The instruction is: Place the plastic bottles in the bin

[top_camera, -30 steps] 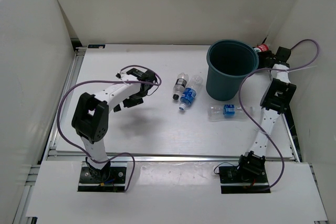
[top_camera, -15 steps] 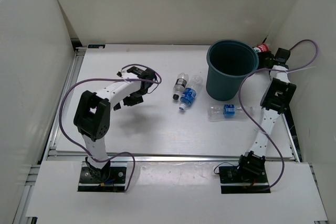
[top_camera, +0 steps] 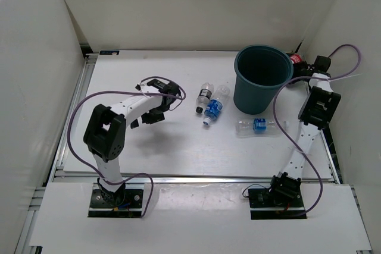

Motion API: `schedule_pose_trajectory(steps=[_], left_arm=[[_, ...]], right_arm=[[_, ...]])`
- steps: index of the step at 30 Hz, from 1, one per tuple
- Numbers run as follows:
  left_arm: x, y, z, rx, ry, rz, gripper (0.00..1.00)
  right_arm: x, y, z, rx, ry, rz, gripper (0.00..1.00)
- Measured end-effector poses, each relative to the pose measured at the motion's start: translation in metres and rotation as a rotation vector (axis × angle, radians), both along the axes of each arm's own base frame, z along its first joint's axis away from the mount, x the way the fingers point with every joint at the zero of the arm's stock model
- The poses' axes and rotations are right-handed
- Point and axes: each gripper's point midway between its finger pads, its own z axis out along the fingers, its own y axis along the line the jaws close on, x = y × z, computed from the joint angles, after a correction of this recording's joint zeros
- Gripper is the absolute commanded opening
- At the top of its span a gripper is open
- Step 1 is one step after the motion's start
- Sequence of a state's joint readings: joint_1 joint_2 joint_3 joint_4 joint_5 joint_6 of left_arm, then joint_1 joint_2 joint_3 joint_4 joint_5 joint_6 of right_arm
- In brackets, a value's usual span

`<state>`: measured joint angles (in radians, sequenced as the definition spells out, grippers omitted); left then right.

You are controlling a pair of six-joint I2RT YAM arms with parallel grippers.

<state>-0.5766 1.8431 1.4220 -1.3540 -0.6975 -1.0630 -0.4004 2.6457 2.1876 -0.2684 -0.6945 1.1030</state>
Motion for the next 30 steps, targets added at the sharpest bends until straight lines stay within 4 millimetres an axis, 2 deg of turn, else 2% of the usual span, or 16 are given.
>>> schedule_pose_trajectory(steps=[7, 16, 27, 30], left_arm=[[-0.008, -0.008, 0.005, -0.020, -0.025, -0.015, 1.00], [-0.010, -0.015, 0.012, -0.045, -0.064, -0.017, 1.00], [-0.014, -0.027, 0.013, -0.054, -0.075, -0.050, 1.00], [-0.015, -0.030, 0.013, -0.056, -0.079, -0.055, 1.00]], right_arm=[[-0.021, -0.005, 0.000, -0.016, 0.020, 0.062, 0.00], [-0.047, -0.010, 0.002, -0.083, 0.054, 0.132, 0.00], [-0.066, -0.005, 0.001, -0.142, 0.056, 0.219, 0.00], [-0.071, -0.003, 0.007, -0.156, 0.049, 0.243, 0.00]])
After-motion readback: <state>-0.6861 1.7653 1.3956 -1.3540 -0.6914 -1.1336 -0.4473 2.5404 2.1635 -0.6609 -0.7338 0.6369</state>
